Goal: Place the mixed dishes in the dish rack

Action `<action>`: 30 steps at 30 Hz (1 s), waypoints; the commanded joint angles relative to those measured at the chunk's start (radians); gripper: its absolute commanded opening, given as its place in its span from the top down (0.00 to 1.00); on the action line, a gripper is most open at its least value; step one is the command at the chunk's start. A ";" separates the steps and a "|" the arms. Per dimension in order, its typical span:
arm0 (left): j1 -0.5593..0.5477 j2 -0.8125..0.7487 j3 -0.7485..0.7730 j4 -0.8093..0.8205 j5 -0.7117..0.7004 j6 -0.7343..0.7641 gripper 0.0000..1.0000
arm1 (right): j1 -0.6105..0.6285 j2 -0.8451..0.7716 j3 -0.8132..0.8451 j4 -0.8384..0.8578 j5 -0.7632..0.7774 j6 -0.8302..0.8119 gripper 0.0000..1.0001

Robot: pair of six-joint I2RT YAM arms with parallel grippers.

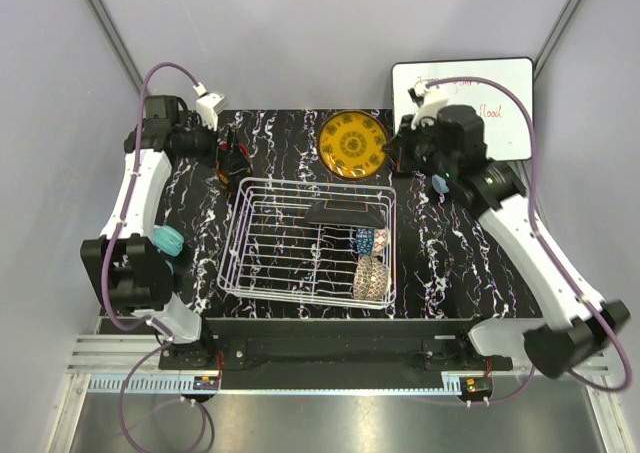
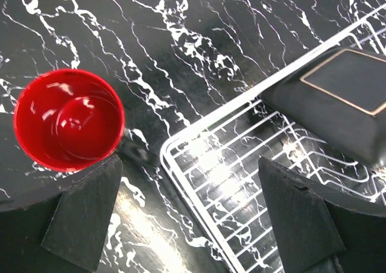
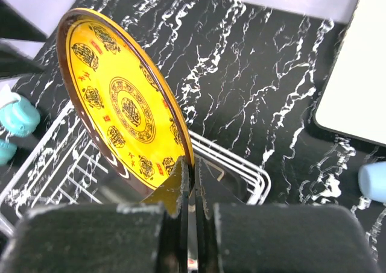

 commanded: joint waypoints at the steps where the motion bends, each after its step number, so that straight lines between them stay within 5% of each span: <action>1: 0.013 -0.082 -0.041 0.016 0.029 -0.012 0.01 | 0.044 -0.157 -0.091 0.002 0.064 -0.066 1.00; 5: 0.022 -0.122 -0.082 0.019 0.035 -0.011 0.01 | 0.160 -0.255 -0.128 -0.081 0.116 -0.087 1.00; 18: 0.022 -0.206 -0.155 0.019 -0.056 -0.028 0.01 | 0.675 -0.257 -0.240 -0.237 0.746 -0.173 1.00; 30: 0.029 -0.197 -0.184 0.016 -0.072 -0.017 0.01 | 0.920 -0.131 -0.269 -0.260 1.063 -0.377 1.00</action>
